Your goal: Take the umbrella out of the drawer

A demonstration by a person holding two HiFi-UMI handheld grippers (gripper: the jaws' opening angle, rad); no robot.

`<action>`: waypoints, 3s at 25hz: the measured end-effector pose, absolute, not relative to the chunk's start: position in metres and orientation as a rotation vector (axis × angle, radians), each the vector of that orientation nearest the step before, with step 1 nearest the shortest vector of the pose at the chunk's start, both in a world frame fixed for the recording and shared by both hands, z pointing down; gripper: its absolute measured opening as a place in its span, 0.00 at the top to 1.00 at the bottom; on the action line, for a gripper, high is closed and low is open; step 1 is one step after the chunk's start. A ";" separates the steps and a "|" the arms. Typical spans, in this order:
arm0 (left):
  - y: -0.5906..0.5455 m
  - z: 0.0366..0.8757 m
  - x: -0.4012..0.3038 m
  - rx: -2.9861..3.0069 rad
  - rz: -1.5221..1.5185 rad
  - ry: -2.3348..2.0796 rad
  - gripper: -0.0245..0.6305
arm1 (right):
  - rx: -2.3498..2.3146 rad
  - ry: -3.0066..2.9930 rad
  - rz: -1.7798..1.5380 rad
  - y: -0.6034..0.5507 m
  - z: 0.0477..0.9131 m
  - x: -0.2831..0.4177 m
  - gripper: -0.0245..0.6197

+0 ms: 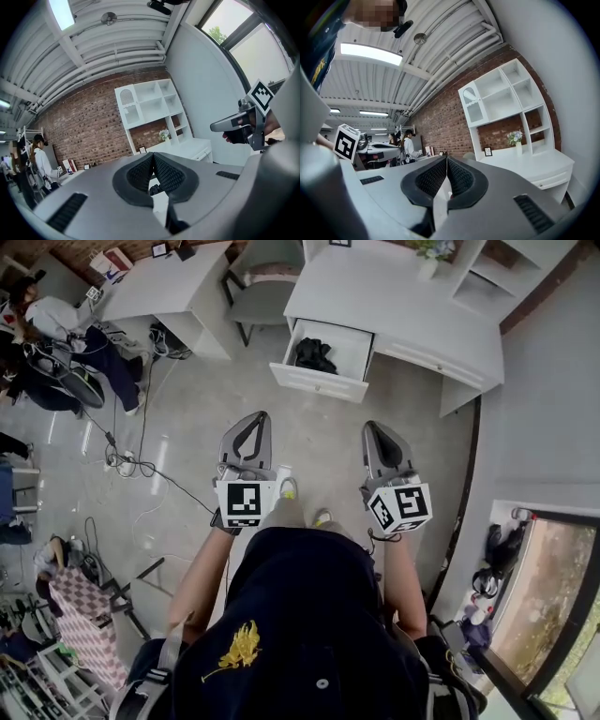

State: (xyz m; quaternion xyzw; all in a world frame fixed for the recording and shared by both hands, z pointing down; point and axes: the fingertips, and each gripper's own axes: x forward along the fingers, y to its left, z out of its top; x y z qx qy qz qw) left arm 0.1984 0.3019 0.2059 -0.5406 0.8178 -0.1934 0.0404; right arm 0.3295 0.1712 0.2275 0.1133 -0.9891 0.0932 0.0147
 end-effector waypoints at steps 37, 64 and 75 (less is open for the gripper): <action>0.216 0.240 -0.073 -1.712 -0.347 2.575 0.94 | 0.544 -2.895 0.336 0.092 0.250 0.126 0.92; 0.188 0.283 -0.127 -1.889 -0.341 2.516 0.94 | 0.446 -2.816 0.274 0.097 0.271 0.015 0.92; 0.154 0.279 -0.135 -1.862 -0.420 2.524 0.94 | 0.454 -2.813 0.307 0.045 0.284 0.022 0.92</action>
